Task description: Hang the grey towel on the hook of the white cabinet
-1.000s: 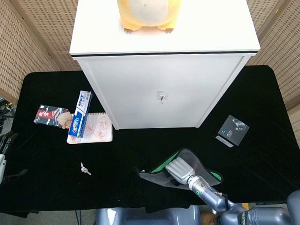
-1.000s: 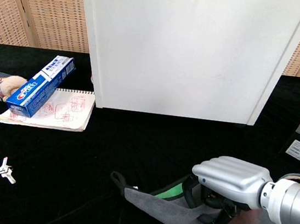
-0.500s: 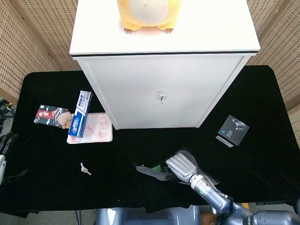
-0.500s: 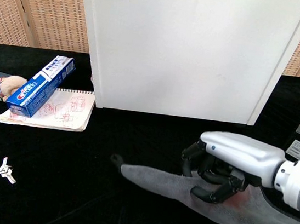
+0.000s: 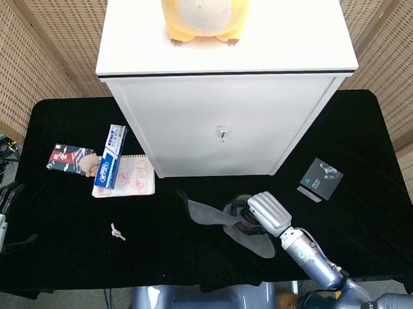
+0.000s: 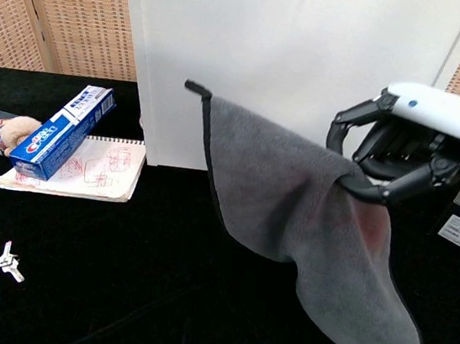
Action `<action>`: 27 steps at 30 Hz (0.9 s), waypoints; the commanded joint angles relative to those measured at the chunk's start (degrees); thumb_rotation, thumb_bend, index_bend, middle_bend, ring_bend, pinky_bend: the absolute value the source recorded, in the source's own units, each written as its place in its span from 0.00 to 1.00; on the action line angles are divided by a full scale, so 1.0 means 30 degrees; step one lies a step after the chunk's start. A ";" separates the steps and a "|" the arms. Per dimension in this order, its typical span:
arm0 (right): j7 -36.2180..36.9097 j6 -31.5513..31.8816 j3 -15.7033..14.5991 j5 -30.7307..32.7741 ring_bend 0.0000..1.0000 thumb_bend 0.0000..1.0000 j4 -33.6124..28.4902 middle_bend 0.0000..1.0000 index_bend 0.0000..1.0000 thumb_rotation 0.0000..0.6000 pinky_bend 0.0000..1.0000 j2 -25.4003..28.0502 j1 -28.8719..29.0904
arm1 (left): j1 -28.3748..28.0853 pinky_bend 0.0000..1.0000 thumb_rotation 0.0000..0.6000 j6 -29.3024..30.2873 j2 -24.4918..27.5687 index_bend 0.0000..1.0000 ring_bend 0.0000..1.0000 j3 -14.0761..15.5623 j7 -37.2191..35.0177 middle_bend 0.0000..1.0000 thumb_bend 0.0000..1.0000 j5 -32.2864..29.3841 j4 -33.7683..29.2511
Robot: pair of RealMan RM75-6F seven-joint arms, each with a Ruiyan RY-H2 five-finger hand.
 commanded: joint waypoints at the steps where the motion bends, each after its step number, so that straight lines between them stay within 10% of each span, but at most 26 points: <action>1: 0.0613 0.0800 0.0397 -0.0356 0.97 0.75 -0.0453 1.00 0.82 1.00 1.00 0.0839 -0.0353 | 0.0012 0.00 1.00 0.0033 0.0014 0.00 0.00 0.0012 0.0020 0.00 0.00 0.0038 -0.0026; 27: 0.2024 0.4935 0.2706 0.0887 0.98 0.80 -0.3096 1.00 0.83 1.00 1.00 0.4376 -0.2426 | 0.0141 0.00 1.00 0.0281 0.0158 0.00 0.00 0.0045 -0.0124 0.00 0.00 0.0188 -0.0190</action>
